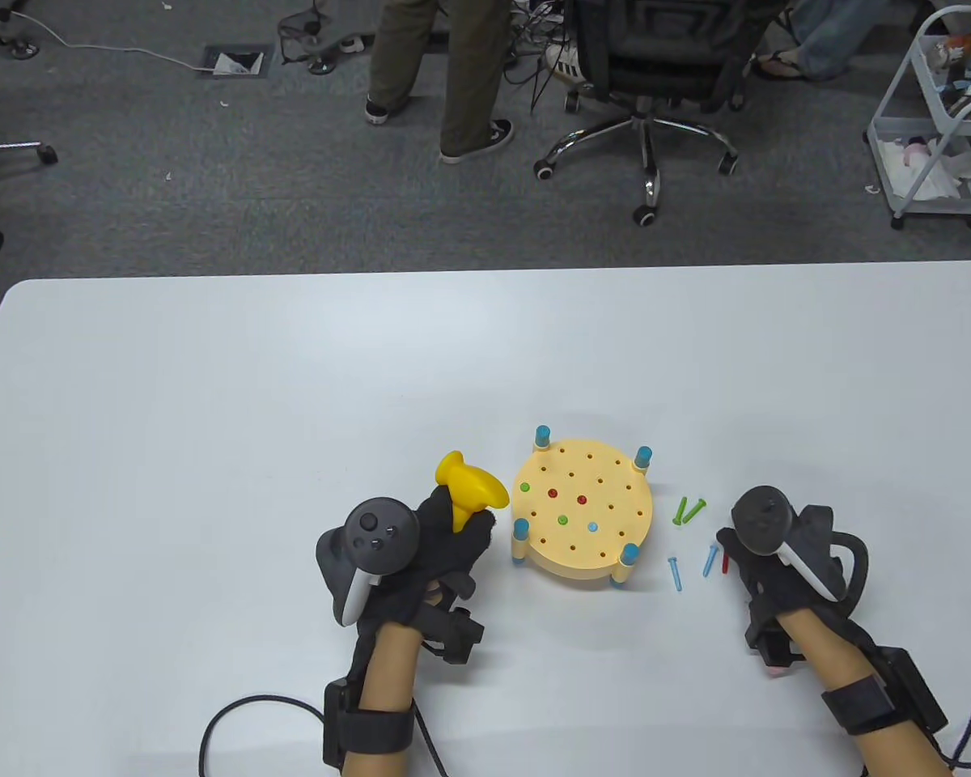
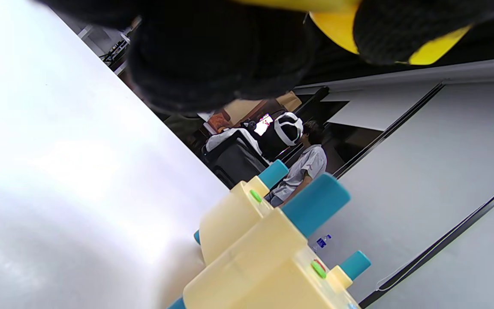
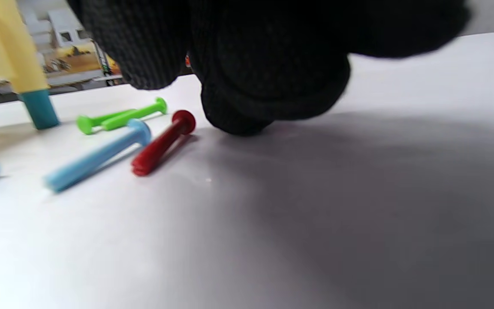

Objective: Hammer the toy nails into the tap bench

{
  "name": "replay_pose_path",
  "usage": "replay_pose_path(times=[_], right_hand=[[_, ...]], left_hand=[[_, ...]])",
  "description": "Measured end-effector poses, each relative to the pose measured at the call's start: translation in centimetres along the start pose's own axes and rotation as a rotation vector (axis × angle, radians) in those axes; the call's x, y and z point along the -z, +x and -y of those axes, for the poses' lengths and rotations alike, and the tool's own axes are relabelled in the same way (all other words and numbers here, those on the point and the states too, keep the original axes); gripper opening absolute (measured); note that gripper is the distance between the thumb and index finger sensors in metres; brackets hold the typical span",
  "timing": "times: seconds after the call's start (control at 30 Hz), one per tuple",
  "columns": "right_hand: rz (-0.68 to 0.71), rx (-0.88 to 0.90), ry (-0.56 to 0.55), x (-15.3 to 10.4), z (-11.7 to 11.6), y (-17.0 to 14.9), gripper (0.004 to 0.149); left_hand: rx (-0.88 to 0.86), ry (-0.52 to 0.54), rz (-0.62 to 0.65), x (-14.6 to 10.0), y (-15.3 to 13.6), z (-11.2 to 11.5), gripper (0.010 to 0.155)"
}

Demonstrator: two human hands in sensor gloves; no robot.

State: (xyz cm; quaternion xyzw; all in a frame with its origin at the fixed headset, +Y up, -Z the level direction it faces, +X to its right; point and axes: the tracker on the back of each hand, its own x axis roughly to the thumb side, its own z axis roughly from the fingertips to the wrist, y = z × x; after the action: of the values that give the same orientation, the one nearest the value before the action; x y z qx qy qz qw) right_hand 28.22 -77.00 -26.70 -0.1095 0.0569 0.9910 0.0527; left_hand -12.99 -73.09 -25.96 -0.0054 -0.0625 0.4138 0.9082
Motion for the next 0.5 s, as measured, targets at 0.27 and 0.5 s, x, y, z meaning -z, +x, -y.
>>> replay_pose_path(times=[0.27,0.5], right_hand=[[-0.103,-0.068,0.050,0.9,-0.1,1.0,0.054],[-0.156,-0.198,0.040,1.0,-0.2,2.1,0.053]], left_hand=[[0.019,-0.034,-0.014,0.0,0.0,0.2,0.067],[0.070,-0.088,-0.027,0.0,0.1,0.4,0.069]])
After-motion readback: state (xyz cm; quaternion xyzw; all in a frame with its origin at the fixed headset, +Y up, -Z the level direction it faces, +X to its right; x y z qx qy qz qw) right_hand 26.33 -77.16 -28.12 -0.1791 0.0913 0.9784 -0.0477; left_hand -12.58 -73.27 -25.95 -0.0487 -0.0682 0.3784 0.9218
